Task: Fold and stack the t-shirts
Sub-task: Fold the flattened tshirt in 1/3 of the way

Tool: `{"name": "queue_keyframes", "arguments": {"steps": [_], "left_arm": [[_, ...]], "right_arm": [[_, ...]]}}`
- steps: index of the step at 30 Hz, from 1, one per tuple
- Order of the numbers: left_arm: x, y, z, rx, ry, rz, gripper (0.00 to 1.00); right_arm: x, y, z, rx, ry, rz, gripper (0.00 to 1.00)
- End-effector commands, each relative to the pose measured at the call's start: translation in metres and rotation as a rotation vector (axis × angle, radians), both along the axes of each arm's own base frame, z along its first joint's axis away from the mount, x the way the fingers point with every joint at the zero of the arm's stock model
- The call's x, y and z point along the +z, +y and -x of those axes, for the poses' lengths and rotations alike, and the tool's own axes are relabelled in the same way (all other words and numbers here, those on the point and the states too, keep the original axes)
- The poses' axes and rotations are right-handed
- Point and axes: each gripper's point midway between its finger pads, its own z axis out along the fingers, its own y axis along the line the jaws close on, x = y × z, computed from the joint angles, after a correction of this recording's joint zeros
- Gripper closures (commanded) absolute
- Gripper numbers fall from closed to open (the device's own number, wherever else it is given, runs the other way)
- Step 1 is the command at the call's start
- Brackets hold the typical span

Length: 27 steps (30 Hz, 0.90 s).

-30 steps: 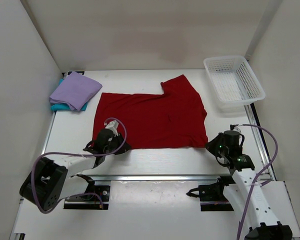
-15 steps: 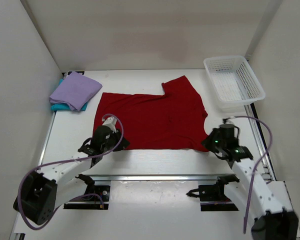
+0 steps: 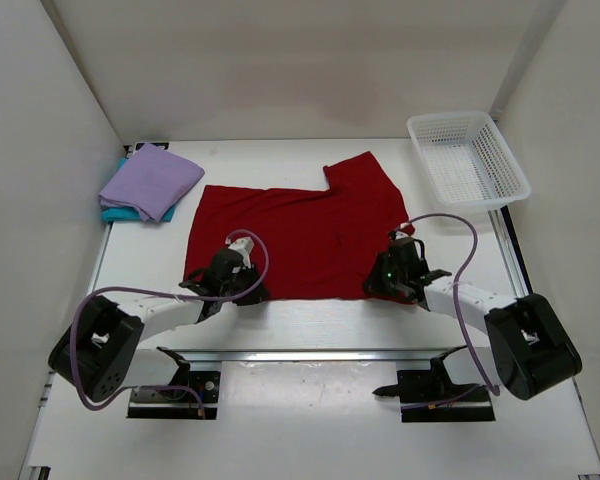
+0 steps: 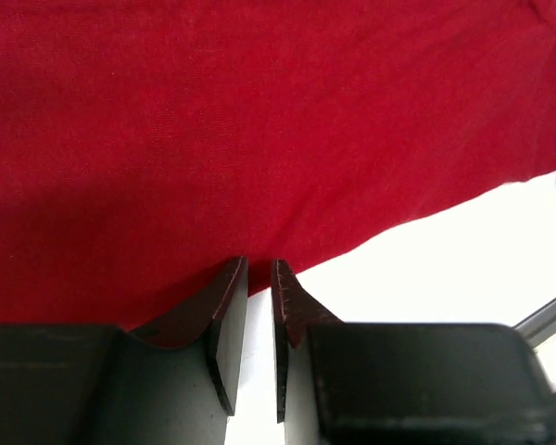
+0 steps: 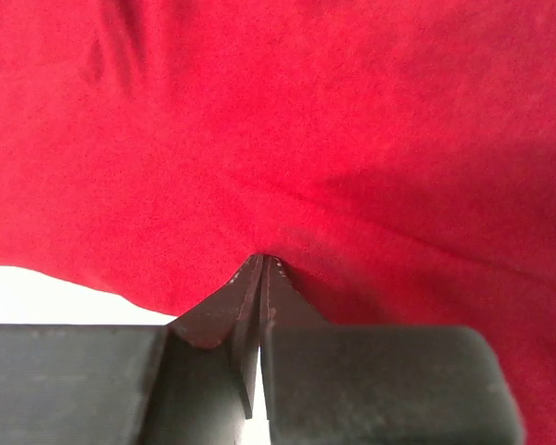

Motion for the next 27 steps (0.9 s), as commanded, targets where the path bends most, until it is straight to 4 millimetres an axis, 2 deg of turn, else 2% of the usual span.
{"name": "queue_keyframes", "arguments": {"steps": [1,3,4,7,8,10,11,13,14,15,16,17,19,20,21,22,23,25,27], "left_arm": [[-0.018,0.019,0.019,0.006,0.044,-0.040,0.72],[-0.029,0.026,0.029,0.016,0.071,-0.058,0.71],[-0.035,0.030,0.036,0.019,0.090,-0.066,0.72],[-0.037,0.022,0.061,-0.030,0.118,-0.055,0.72],[-0.039,0.022,0.071,-0.039,0.130,-0.066,0.72],[-0.033,0.021,0.079,-0.034,0.123,-0.031,0.72],[-0.032,0.021,0.079,-0.025,0.131,-0.011,0.72],[-0.013,0.022,0.065,-0.009,0.084,0.011,0.72],[0.003,0.023,0.049,0.004,0.043,0.006,0.71],[0.027,0.017,0.033,0.012,-0.007,0.026,0.71],[0.051,0.014,0.013,0.026,-0.069,0.032,0.70],[0.064,0.017,-0.002,0.043,-0.126,0.011,0.68],[0.097,0.023,-0.048,0.120,-0.192,0.015,0.67],[0.094,0.025,-0.061,0.127,-0.174,0.009,0.67],[0.112,0.032,-0.087,0.179,-0.221,0.025,0.68],[0.115,0.032,-0.109,0.203,-0.227,0.026,0.70],[0.117,0.045,-0.125,0.254,-0.225,0.036,0.71],[0.108,0.068,-0.174,0.346,-0.193,0.028,0.76],[0.101,0.084,-0.218,0.391,-0.162,-0.005,0.77]], "right_arm": [[-0.027,-0.005,0.042,0.013,0.083,0.020,1.00],[-0.037,-0.009,0.063,-0.003,0.117,0.007,1.00],[-0.035,-0.010,0.067,0.003,0.111,-0.003,1.00],[-0.034,-0.019,0.081,-0.001,0.125,0.003,1.00],[-0.029,-0.022,0.079,-0.009,0.108,0.000,1.00],[-0.014,-0.025,0.070,-0.011,0.063,-0.017,1.00],[-0.007,-0.025,0.065,-0.020,0.049,-0.044,0.96],[0.022,-0.024,0.042,-0.004,-0.028,-0.085,0.87],[0.038,-0.020,0.032,0.009,-0.054,-0.107,0.81],[0.044,-0.018,0.028,0.025,-0.066,-0.108,0.79],[0.058,-0.012,0.021,0.047,-0.101,-0.114,0.74],[0.068,-0.010,0.011,0.050,-0.137,-0.109,0.72],[0.071,0.001,0.003,0.082,-0.156,-0.106,0.72],[0.074,0.009,0.001,0.105,-0.169,-0.113,0.74],[0.067,0.016,0.001,0.137,-0.151,-0.122,0.77],[0.063,0.025,0.003,0.171,-0.132,-0.127,0.81],[0.064,0.032,0.003,0.192,-0.135,-0.139,0.84],[0.053,0.050,0.012,0.272,-0.115,-0.116,0.84],[0.051,0.064,0.020,0.328,-0.114,-0.104,0.85]]}}
